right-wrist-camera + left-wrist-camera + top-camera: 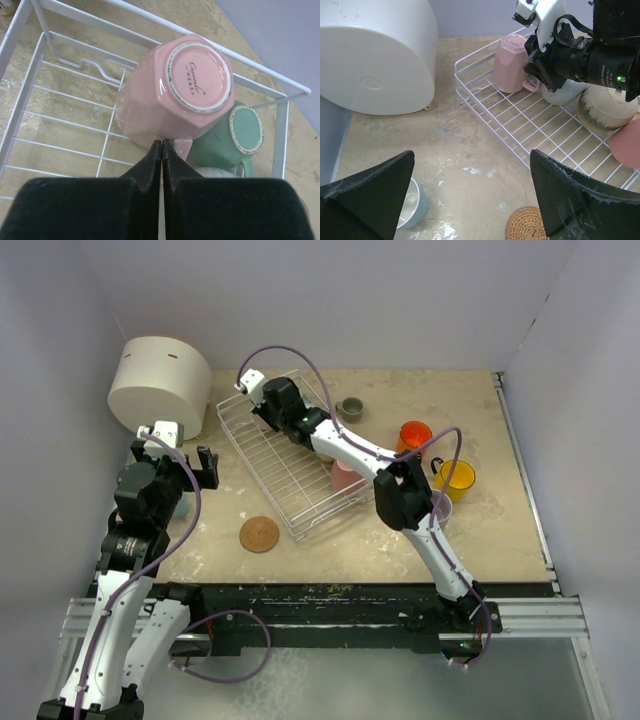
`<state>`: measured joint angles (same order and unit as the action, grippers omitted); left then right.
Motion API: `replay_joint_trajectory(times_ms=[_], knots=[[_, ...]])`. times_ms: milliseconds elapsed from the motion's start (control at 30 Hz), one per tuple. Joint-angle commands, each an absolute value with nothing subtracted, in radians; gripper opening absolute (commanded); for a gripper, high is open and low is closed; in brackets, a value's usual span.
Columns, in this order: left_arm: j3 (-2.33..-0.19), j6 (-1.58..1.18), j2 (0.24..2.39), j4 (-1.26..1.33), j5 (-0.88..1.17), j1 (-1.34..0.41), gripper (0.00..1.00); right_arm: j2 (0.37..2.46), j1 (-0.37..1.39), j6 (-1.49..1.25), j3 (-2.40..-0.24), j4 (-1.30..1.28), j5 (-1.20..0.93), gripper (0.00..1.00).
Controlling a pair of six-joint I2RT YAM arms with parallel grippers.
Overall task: Load the cups into the dish rack
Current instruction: Pick up the cup at the center of the board.
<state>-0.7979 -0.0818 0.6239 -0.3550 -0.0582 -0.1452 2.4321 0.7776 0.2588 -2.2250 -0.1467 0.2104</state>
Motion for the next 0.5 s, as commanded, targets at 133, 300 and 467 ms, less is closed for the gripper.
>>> replay_joint_trajectory(times_ms=[133,300,467], knots=[[-0.794,-0.058,0.611,-0.305,-0.068,-0.143,1.0,2.265,0.759,0.322,-2.225,-0.204,-0.076,0.14],[-0.781,-0.052,0.565,-0.289,-0.073,-0.143,1.0,2.185,0.755,0.318,-2.198,-0.262,-0.206,0.19],[-0.775,-0.048,0.542,-0.282,-0.087,-0.143,1.0,2.048,0.745,0.328,-2.084,-0.304,-0.364,0.28]])
